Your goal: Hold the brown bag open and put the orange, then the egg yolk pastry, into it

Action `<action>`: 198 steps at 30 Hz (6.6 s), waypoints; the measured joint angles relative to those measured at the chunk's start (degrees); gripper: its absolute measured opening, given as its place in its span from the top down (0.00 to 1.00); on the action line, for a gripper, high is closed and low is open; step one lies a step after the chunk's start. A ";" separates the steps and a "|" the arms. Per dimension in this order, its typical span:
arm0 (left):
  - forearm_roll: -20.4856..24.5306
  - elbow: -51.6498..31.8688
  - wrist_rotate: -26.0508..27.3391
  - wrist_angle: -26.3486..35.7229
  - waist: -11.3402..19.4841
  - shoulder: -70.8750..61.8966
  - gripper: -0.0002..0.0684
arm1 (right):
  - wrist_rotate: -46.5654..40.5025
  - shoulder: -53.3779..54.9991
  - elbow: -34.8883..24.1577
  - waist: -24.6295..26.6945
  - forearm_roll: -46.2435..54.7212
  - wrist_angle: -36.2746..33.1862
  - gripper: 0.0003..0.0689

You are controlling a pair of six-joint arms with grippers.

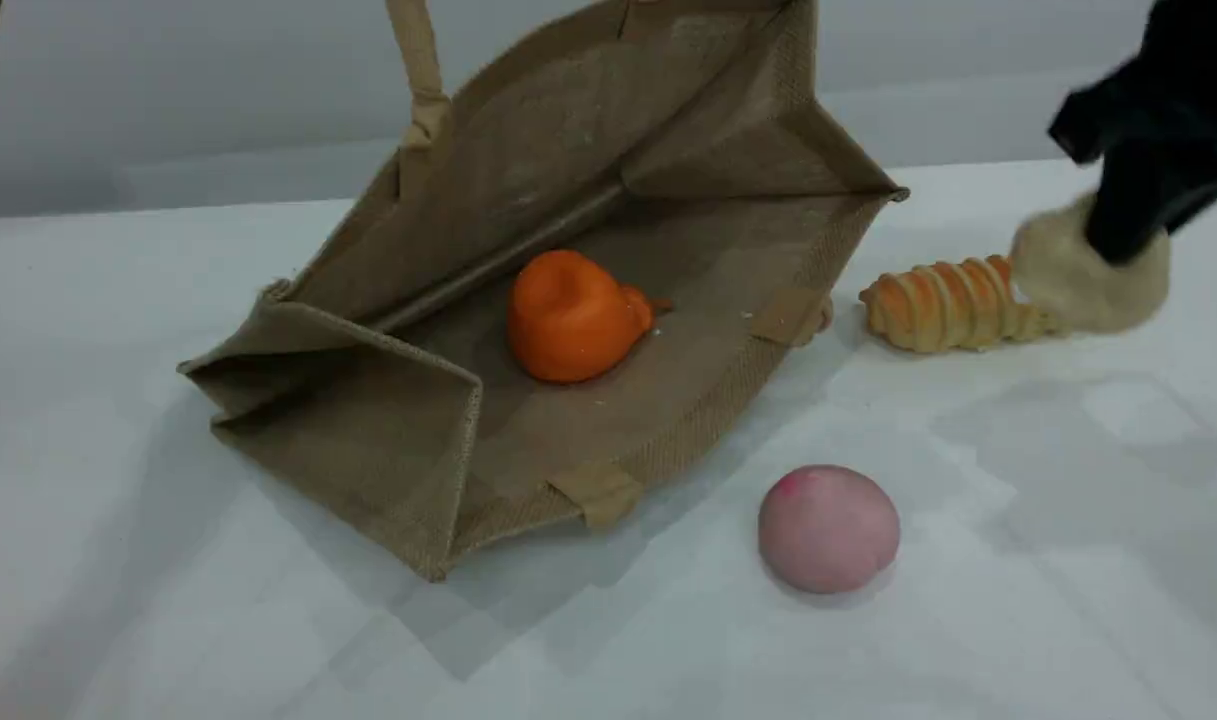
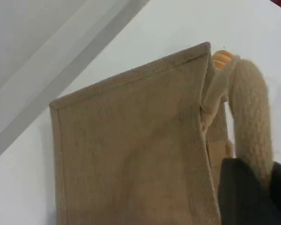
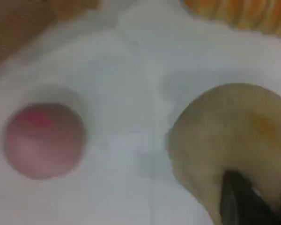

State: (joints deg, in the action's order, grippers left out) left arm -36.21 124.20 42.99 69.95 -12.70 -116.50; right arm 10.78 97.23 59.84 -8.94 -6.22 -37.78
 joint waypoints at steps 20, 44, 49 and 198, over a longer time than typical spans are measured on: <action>0.00 0.00 0.00 0.00 0.00 0.00 0.85 | 0.24 -3.02 -7.96 -22.57 -6.23 30.39 0.96; 0.00 0.00 -0.05 0.00 0.00 0.00 0.85 | 0.45 22.98 13.74 -22.57 -5.88 34.22 0.96; -0.11 0.00 -0.05 0.00 0.00 0.00 0.85 | 0.39 27.25 16.92 -22.57 -5.88 34.42 0.96; 31.60 -87.84 -33.35 -0.22 0.05 101.30 0.21 | -0.04 -97.23 -30.82 3.18 -2.65 -23.81 0.17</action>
State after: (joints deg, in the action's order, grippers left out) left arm -4.61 36.36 9.64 69.72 -12.65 -15.19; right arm 10.74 0.00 29.03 -5.76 -8.87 -61.59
